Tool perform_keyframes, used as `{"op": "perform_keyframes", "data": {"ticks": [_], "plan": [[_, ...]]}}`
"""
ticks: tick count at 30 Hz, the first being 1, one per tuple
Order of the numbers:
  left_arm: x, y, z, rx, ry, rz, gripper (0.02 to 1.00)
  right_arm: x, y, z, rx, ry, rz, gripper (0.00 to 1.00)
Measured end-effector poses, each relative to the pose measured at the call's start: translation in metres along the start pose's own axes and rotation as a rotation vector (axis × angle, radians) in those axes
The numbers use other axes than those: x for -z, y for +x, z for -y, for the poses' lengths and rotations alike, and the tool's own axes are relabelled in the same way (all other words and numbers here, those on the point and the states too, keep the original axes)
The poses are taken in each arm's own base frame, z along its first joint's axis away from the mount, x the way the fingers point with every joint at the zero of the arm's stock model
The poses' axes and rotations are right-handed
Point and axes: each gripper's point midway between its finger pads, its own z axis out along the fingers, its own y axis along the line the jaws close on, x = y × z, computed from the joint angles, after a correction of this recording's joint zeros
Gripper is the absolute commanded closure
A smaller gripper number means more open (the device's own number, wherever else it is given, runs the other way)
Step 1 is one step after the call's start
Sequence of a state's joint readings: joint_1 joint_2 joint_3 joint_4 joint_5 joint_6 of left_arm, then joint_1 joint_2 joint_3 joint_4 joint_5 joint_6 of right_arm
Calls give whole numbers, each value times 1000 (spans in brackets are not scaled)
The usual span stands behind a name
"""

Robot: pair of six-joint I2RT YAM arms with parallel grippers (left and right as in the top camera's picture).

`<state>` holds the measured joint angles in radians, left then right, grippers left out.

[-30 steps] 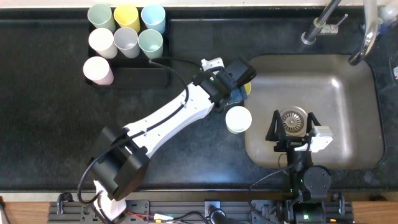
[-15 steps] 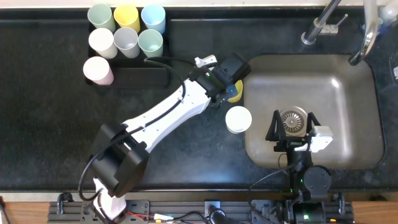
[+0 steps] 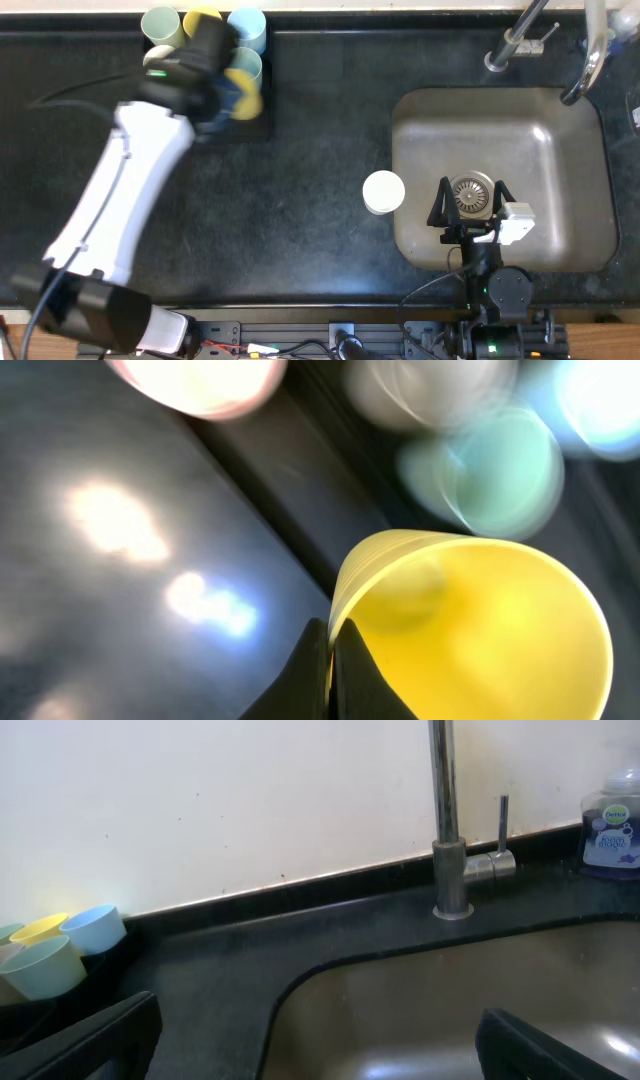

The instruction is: Store Cups

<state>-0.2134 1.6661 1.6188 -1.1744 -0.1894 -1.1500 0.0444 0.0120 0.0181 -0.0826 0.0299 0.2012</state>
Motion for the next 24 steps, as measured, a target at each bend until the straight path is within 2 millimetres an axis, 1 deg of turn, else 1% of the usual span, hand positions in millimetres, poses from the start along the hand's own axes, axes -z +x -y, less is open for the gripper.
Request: {"op": "perform_keyframes", "data": {"ticks": [1,3,5,7,11,14,18,24], "plan": [[-3,-10,-10,37,-22,-8,982,0,0,0,0,0,0,5],[-11,-23,-24,89,-59,-27,982,0,0,0,0,0,0,5],[-22,-31,-32,122,-87,-42,982,0,0,0,0,0,0,3],[-32,-34,-37,139,-110,-55,982,0,0,0,0,0,0,3],[-52,-39,-35,158,-120,-68,982,0,0,0,0,0,0,5],[-61,-44,-29,165,-105,-62,982,0,0,0,0,0,0,3],[-64,-46,-25,167,-88,-57,982,0,0,0,0,0,0,3],[-68,-44,-26,165,-102,-64,982,0,0,0,0,0,0,3]]}}
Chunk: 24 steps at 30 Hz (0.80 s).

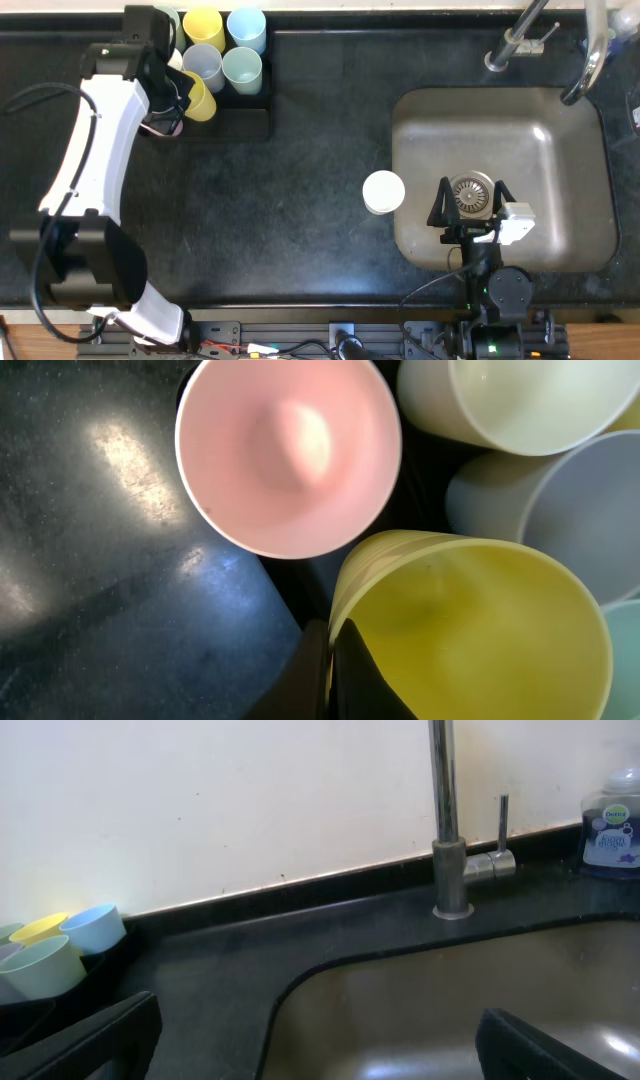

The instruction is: Store Cups

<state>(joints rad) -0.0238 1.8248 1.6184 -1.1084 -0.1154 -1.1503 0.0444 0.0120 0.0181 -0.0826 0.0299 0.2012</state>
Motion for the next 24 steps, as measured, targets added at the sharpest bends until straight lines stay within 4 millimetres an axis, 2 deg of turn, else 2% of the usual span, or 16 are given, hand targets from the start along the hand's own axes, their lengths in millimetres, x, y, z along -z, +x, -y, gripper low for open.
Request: {"op": "perform_keyframes", "data": {"ticks": [15,19,20,21,22,23,24], "plan": [[-40,9,-9,-14,-107,-45,982,0,0,0,0,0,0,3],[-42,9,-6,-21,-105,-36,982,0,0,0,0,0,0,3],[-42,9,-6,-23,-106,-34,956,0,0,0,0,0,0,5],[-42,9,-6,-23,-105,-31,827,0,0,0,0,0,0,3],[-42,10,-5,-29,-105,-28,625,0,0,0,0,0,0,3],[-42,11,-5,-29,-105,-29,283,0,0,0,0,0,0,5],[-43,12,-4,-33,-107,-30,20,0,0,0,0,0,0,5]]}}
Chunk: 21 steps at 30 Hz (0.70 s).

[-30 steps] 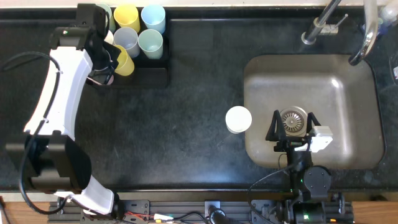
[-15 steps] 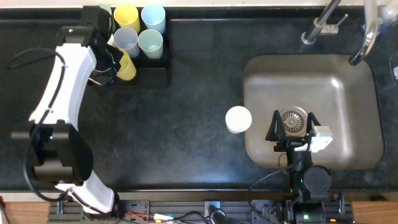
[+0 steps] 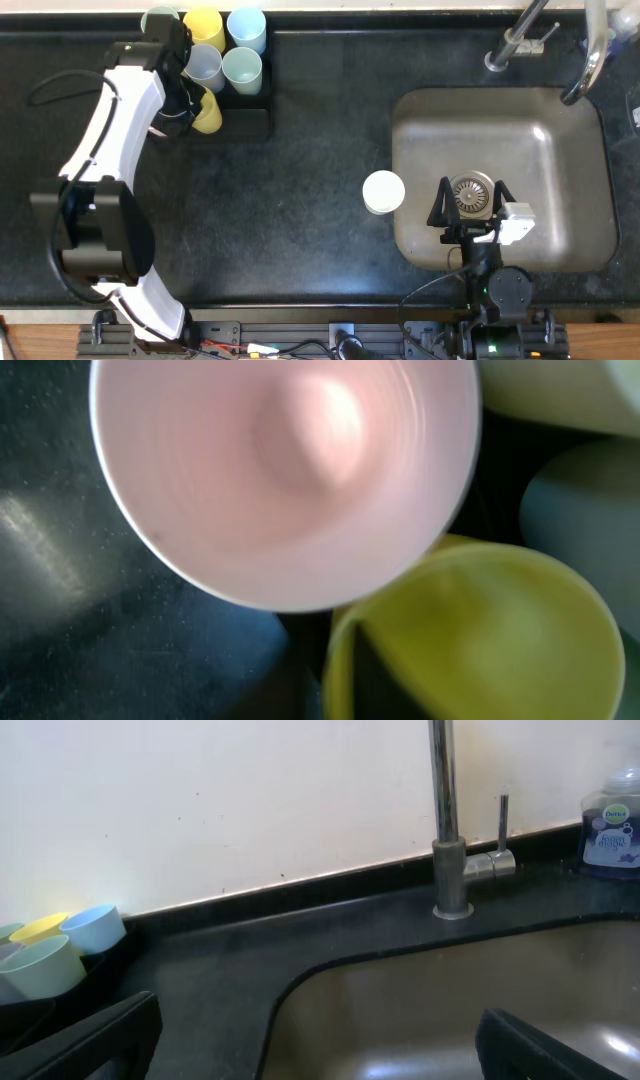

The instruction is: Store Cups

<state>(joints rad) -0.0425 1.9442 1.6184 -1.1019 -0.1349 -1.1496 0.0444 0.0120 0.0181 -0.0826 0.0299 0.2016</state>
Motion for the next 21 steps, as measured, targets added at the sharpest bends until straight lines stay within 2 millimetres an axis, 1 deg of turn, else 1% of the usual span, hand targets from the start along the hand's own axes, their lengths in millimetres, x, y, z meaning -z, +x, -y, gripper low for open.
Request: {"op": "perform_keyframes", "data": {"ticks": [8,10,12,14,17,18,21], "plan": [[-2,2,-1,-5,-11,-5,20,0,0,0,0,0,0,3],[0,2,-2,-8,-11,-1,20,0,0,0,0,0,0,5],[9,0,-3,-20,4,9,20,0,0,0,0,0,0,5],[24,-1,-5,-35,27,20,20,0,0,0,0,0,-1,3],[60,-2,-15,-70,70,46,20,0,0,0,0,0,0,5],[75,-2,-23,-96,84,55,20,0,0,0,0,0,0,5],[121,7,-56,-179,98,68,20,0,0,0,1,0,0,3]]}}
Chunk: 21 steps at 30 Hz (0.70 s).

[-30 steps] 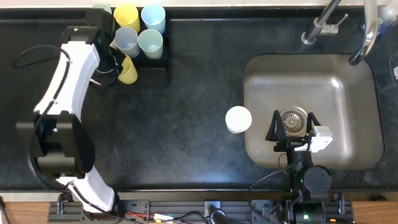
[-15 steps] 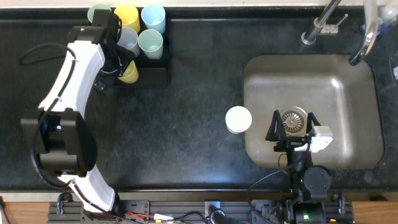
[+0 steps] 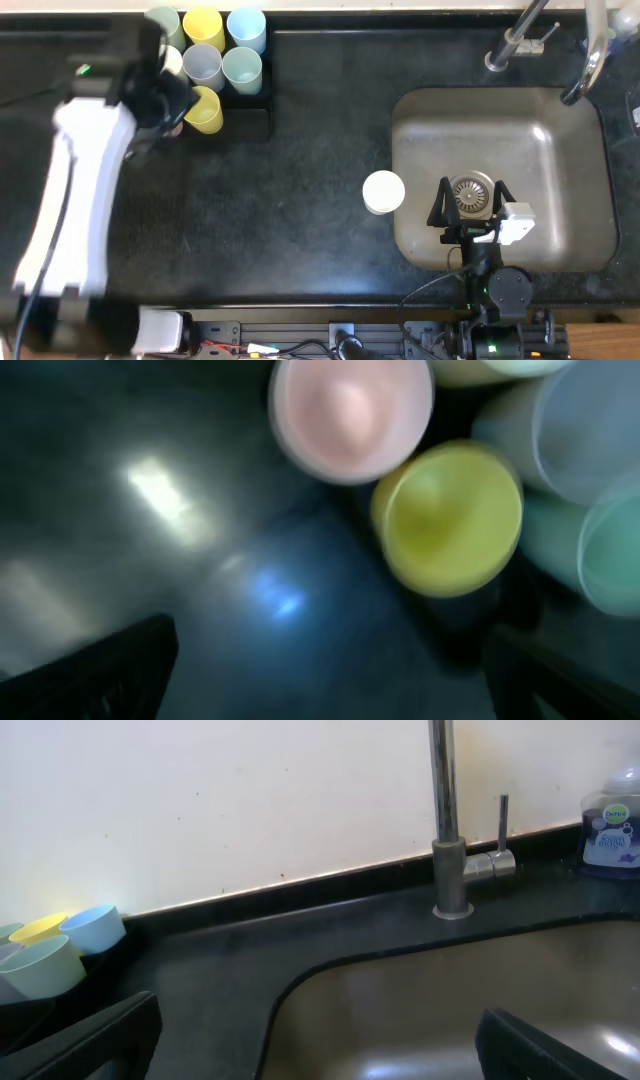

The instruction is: Store Cups

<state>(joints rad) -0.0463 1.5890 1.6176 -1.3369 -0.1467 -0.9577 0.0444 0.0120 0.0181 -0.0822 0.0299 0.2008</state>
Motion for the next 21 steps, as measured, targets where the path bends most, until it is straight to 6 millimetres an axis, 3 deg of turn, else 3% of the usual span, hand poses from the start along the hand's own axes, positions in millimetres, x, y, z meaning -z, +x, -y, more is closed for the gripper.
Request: {"op": "perform_keyframes", "data": {"ticks": [4,7,10,15,21], "plan": [[59,24,-50,-75,24,17,23,0,0,0,0,0,-1,5],[74,38,-74,-131,94,82,27,0,0,0,0,0,0,5],[62,40,-77,-269,231,246,25,0,0,0,0,0,0,3],[31,39,-60,-551,455,631,23,0,0,0,-1,0,0,5],[23,50,-56,-694,622,1030,23,0,0,0,0,0,0,3]]}}
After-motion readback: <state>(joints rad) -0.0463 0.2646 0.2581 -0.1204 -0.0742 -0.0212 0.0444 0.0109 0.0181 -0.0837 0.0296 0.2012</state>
